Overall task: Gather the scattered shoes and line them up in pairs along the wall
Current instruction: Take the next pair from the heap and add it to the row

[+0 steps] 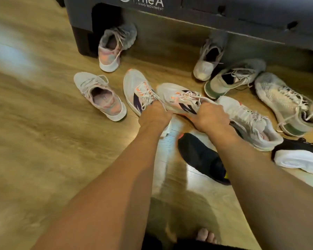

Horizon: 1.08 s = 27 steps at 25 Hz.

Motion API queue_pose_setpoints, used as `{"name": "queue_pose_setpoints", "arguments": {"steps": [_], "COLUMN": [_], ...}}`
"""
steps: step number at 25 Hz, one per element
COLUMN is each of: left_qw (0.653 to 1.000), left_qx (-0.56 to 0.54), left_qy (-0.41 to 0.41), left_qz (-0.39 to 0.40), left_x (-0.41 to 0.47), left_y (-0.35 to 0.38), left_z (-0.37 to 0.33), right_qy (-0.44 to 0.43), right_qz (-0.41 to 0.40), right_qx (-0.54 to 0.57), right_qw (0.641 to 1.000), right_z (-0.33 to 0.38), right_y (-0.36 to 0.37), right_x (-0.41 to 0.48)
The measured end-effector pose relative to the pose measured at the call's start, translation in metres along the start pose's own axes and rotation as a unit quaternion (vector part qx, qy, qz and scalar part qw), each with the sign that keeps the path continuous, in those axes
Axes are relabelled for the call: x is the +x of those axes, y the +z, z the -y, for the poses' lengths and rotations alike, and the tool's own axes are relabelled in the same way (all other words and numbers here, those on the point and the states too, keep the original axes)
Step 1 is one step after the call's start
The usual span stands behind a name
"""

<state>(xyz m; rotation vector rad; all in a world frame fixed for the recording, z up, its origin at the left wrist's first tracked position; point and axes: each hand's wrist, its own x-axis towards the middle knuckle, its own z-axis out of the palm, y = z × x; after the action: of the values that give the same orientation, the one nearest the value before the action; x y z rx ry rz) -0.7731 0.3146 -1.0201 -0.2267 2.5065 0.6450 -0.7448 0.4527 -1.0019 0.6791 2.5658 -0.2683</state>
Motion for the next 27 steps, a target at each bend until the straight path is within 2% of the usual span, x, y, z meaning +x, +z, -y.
{"name": "queue_pose_setpoints", "arguments": {"steps": [3, 6, 8, 10, 12, 13, 14, 15, 17, 19, 20, 22, 24, 25, 26, 27], "left_qw": [0.999, 0.998, 0.998, 0.998, 0.997, 0.989, 0.967, 0.925, 0.81, 0.711, 0.671, 0.634, 0.644, 0.669, 0.715, 0.778], "left_qx": [0.035, 0.064, 0.06, 0.041, -0.039, -0.124, -0.238, -0.37, -0.581, -0.689, -0.721, -0.749, -0.741, -0.723, -0.686, -0.624], "left_qy": [-0.035, -0.029, -0.026, -0.015, -0.035, -0.055, -0.07, -0.078, -0.063, -0.049, -0.045, -0.03, -0.012, -0.002, 0.005, 0.005], "left_qz": [0.023, 0.005, -0.025, -0.053, -0.059, -0.059, -0.051, -0.031, 0.048, 0.134, 0.166, 0.191, 0.19, 0.172, 0.135, 0.074], "left_x": [0.033, 0.046, 0.046, 0.046, 0.047, 0.05, 0.05, 0.047, 0.034, 0.025, 0.021, 0.017, 0.017, 0.02, 0.024, 0.026], "left_y": [0.012, 0.025, 0.026, 0.015, -0.009, -0.023, -0.037, -0.048, -0.059, -0.06, -0.06, -0.063, -0.068, -0.068, -0.067, -0.066], "left_z": [-0.003, 0.003, 0.004, 0.007, 0.016, 0.026, 0.041, 0.057, 0.092, 0.118, 0.127, 0.138, 0.13, 0.122, 0.112, 0.101], "right_qy": [-0.013, -0.016, -0.025, -0.026, -0.027, -0.034, -0.036, -0.032, -0.007, 0.029, 0.044, 0.06, 0.058, 0.052, 0.041, 0.027], "right_qz": [0.008, -0.009, -0.033, -0.045, -0.031, -0.016, 0.005, 0.029, 0.081, 0.135, 0.161, 0.191, 0.182, 0.154, 0.108, 0.053], "right_qx": [-0.16, -0.189, -0.164, -0.088, 0.01, 0.066, 0.132, 0.211, 0.376, 0.483, 0.503, 0.498, 0.501, 0.497, 0.47, 0.408], "right_qw": [0.987, 0.982, 0.986, 0.995, 0.999, 0.997, 0.991, 0.976, 0.923, 0.864, 0.848, 0.844, 0.844, 0.853, 0.875, 0.911], "right_z": [-0.001, 0.011, 0.022, 0.036, 0.043, 0.045, 0.046, 0.047, 0.046, 0.044, 0.042, 0.042, 0.046, 0.051, 0.054, 0.058], "right_y": [0.016, 0.004, -0.018, -0.038, -0.046, -0.046, -0.044, -0.04, -0.029, -0.017, -0.012, -0.002, 0.0, 0.001, 0.002, 0.002], "right_x": [0.022, 0.033, 0.042, 0.049, 0.051, 0.052, 0.051, 0.049, 0.046, 0.043, 0.04, 0.036, 0.03, 0.03, 0.03, 0.03]}}
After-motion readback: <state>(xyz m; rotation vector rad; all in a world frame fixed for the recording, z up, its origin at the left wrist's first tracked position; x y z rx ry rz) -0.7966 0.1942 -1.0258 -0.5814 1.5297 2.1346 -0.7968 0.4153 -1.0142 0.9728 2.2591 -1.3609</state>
